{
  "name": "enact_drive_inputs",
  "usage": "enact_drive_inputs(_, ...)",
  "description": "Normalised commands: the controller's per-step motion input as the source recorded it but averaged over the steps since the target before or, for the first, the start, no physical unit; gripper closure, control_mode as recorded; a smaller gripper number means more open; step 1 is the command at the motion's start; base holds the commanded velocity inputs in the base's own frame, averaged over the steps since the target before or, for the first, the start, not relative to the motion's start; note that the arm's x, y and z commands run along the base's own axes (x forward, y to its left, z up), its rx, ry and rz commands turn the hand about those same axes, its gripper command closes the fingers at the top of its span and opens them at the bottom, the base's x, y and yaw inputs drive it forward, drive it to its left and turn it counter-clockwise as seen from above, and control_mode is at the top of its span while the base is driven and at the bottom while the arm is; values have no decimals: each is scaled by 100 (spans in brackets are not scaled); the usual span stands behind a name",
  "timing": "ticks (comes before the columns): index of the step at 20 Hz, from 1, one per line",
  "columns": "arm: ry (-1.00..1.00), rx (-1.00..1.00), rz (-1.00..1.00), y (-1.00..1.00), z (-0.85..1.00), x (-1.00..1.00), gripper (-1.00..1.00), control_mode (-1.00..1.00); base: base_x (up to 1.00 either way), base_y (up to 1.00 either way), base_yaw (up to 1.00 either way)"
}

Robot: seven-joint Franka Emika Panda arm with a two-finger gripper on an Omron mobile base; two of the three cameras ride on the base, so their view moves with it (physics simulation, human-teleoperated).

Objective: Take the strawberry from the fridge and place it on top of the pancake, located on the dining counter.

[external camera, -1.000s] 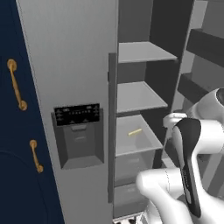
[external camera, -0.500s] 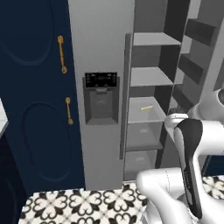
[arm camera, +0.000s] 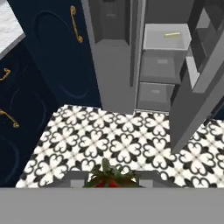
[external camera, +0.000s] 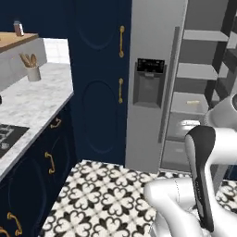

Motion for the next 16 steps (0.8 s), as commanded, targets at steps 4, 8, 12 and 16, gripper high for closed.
enact_drive_inputs(4, 0, 0, 0, 0, 0, 0, 100, 100, -91, 0, 56)
enact_drive_inputs(8, 0, 0, 0, 0, 0, 0, 100, 100, -97, -14, 42)
enact_drive_inputs(12, 0, 0, 0, 0, 0, 0, 100, 100, -100, -51, 6)
enact_drive_inputs(16, 0, 0, 0, 0, 0, 0, 100, 100, -100, -18, 42)
